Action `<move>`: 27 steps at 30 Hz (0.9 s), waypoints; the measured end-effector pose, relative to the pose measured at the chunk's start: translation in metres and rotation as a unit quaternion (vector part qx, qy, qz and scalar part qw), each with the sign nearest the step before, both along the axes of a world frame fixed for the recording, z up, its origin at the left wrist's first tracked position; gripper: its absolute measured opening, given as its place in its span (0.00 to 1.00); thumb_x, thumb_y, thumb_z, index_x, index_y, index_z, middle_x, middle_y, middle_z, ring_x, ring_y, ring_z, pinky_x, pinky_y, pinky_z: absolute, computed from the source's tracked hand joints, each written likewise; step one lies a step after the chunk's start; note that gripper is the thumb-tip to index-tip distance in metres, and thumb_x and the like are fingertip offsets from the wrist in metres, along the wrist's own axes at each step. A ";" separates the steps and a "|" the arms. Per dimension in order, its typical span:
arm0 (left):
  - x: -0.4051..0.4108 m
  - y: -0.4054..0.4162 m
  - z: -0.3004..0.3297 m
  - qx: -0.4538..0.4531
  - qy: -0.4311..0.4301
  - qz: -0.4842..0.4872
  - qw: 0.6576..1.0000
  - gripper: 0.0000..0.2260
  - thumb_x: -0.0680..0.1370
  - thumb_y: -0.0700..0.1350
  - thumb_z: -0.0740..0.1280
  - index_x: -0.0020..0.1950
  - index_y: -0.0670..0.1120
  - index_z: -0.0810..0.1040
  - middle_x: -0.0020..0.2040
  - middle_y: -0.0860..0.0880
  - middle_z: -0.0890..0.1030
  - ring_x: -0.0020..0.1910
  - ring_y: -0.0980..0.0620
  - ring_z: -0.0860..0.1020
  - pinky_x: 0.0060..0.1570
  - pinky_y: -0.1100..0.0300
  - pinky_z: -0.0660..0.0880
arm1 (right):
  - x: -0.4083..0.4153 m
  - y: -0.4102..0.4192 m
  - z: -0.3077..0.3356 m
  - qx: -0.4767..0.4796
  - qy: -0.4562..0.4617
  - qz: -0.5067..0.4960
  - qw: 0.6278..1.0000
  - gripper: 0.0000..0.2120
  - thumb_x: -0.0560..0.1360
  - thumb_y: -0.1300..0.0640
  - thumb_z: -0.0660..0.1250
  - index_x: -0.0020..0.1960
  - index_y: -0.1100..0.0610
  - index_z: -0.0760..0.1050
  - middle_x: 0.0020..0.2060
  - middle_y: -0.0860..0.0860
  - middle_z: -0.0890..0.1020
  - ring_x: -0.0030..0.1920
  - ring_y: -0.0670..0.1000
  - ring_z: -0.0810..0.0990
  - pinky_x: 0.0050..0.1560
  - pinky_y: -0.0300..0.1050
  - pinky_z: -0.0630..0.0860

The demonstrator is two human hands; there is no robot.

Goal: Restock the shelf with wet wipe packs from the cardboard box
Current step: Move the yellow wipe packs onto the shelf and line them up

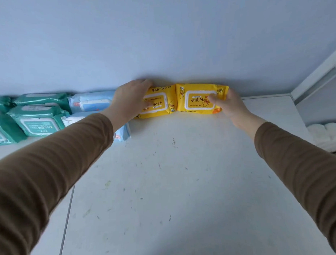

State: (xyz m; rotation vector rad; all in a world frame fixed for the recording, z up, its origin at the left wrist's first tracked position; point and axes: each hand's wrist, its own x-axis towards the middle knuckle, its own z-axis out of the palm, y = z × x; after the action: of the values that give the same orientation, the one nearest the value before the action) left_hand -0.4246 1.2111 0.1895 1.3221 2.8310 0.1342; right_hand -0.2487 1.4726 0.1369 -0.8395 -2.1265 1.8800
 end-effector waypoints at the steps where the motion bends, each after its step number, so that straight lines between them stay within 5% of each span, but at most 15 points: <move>1: 0.001 0.000 -0.002 0.007 0.029 -0.014 0.999 0.20 0.72 0.49 0.74 0.61 0.48 0.73 0.54 0.47 0.78 0.57 0.43 0.75 0.46 0.50 0.74 | 0.001 0.001 -0.003 0.019 -0.008 -0.004 1.000 0.31 0.67 0.50 0.80 0.65 0.58 0.74 0.56 0.52 0.84 0.51 0.50 0.85 0.45 0.48 0.84; 3: 0.003 0.000 -0.004 0.010 0.058 -0.031 0.998 0.22 0.72 0.49 0.75 0.62 0.47 0.73 0.56 0.48 0.77 0.59 0.44 0.74 0.45 0.50 0.74 | 0.002 0.002 -0.010 0.054 -0.015 -0.004 0.998 0.28 0.69 0.59 0.79 0.65 0.55 0.72 0.56 0.51 0.83 0.52 0.50 0.84 0.43 0.50 0.83; 8: 0.000 0.008 -0.011 -0.019 0.087 -0.034 0.995 0.22 0.71 0.48 0.76 0.61 0.47 0.72 0.53 0.48 0.77 0.57 0.44 0.74 0.40 0.50 0.74 | -0.009 0.002 -0.015 0.185 -0.024 -0.038 0.982 0.25 0.68 0.51 0.79 0.61 0.53 0.72 0.54 0.45 0.82 0.53 0.47 0.81 0.53 0.46 0.76; 12: 0.004 0.012 -0.010 -0.032 0.098 -0.024 0.994 0.23 0.71 0.46 0.76 0.62 0.47 0.70 0.54 0.46 0.77 0.55 0.43 0.75 0.39 0.51 0.71 | -0.012 -0.004 -0.015 0.229 -0.032 -0.046 0.972 0.25 0.71 0.52 0.77 0.62 0.56 0.71 0.54 0.45 0.80 0.53 0.45 0.77 0.52 0.40 0.69; 18: 0.022 0.014 -0.009 -0.017 0.116 0.008 0.993 0.22 0.70 0.38 0.74 0.61 0.45 0.71 0.54 0.45 0.75 0.54 0.42 0.74 0.39 0.51 0.70 | 0.001 -0.017 -0.005 0.238 -0.065 -0.135 0.959 0.30 0.62 0.45 0.79 0.55 0.53 0.67 0.52 0.51 0.79 0.54 0.55 0.79 0.55 0.53 0.77; 22: 0.044 0.006 -0.012 0.041 0.125 0.033 0.991 0.23 0.68 0.30 0.66 0.62 0.43 0.71 0.56 0.42 0.73 0.53 0.40 0.71 0.42 0.50 0.72 | 0.027 -0.036 0.005 0.277 -0.095 -0.147 0.945 0.33 0.68 0.51 0.77 0.67 0.60 0.66 0.63 0.57 0.73 0.65 0.59 0.70 0.64 0.53 0.69; 27: 0.096 -0.028 -0.016 0.068 0.075 0.008 0.995 0.22 0.71 0.39 0.71 0.64 0.43 0.71 0.59 0.43 0.73 0.58 0.41 0.70 0.53 0.48 0.73 | 0.089 -0.080 0.011 0.296 -0.097 -0.087 0.946 0.26 0.73 0.52 0.72 0.67 0.58 0.69 0.63 0.55 0.74 0.65 0.57 0.69 0.61 0.47 0.67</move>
State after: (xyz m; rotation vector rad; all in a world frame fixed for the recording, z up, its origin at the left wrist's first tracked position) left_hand -0.3282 1.1833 0.1739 1.3914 3.0075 0.2424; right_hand -0.1592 1.3924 0.1480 -1.0428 -2.4317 1.0058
